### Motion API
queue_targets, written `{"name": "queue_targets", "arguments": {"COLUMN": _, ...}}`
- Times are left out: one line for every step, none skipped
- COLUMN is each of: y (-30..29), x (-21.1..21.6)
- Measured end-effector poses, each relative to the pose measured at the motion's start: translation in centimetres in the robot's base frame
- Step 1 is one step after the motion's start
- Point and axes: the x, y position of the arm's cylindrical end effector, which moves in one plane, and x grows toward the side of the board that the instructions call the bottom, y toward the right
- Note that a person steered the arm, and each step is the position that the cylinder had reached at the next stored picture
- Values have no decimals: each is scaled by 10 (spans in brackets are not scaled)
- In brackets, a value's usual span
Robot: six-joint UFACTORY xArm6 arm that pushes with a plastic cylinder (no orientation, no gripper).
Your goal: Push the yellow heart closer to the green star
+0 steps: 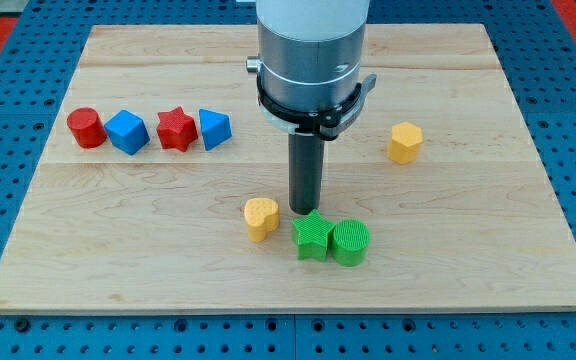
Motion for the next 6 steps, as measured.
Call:
{"name": "queue_targets", "arguments": {"y": -8, "x": -20}}
{"name": "queue_targets", "arguments": {"y": -38, "x": -36}}
{"name": "queue_targets", "arguments": {"y": -62, "x": -42}}
{"name": "queue_targets", "arguments": {"y": -66, "x": -14}}
{"name": "queue_targets", "arguments": {"y": -55, "x": 5}}
{"name": "queue_targets", "arguments": {"y": -32, "x": 8}}
